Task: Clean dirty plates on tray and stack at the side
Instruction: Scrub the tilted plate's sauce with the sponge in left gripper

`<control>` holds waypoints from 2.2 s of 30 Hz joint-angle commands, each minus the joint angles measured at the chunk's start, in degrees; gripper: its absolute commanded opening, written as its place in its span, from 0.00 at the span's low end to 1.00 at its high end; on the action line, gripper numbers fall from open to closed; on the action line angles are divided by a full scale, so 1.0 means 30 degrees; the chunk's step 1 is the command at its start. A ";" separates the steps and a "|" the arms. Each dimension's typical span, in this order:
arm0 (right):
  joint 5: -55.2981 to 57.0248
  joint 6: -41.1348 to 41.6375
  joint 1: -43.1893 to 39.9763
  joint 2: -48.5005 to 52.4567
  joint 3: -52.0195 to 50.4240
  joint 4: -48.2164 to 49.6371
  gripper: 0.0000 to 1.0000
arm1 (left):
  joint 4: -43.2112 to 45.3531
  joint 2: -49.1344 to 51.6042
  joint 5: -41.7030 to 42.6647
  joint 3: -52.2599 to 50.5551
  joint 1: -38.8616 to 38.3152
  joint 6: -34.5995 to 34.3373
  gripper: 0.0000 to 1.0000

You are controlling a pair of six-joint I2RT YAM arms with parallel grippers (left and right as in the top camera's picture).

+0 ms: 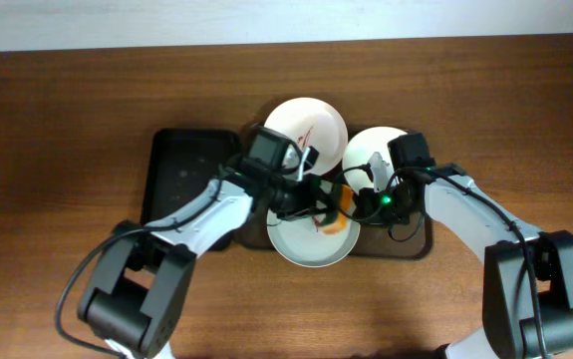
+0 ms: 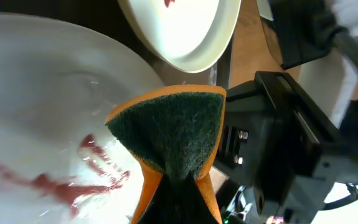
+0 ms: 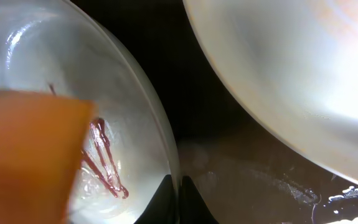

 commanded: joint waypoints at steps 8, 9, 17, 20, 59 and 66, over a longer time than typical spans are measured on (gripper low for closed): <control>0.0029 0.0095 0.0124 -0.0066 -0.0095 0.0044 0.04 | 0.0328 0.1443 -0.2703 0.0291 -0.1705 -0.1807 0.00; 0.0029 0.0095 0.0124 -0.0066 -0.0102 0.0044 0.04 | 0.0240 0.1559 -0.3155 0.0277 -0.1727 -0.1778 0.00; 0.0029 0.0095 0.0124 -0.0066 -0.0102 0.0029 0.04 | -0.1712 0.2127 -0.7300 0.0248 -0.1647 -0.0831 0.00; 0.0029 0.0095 0.0124 -0.0066 -0.0102 -0.0051 0.04 | -0.1960 0.2113 -0.7890 0.0248 -0.1464 0.0313 0.00; 0.2237 0.5107 0.2863 0.0831 -0.0102 0.2871 0.24 | -0.3825 0.1253 -0.8029 0.0248 0.0146 0.3002 0.00; 0.2186 0.5537 0.3045 0.0845 -0.0109 0.3257 0.24 | -0.3825 0.1253 -0.8036 0.0248 0.0146 0.3002 0.00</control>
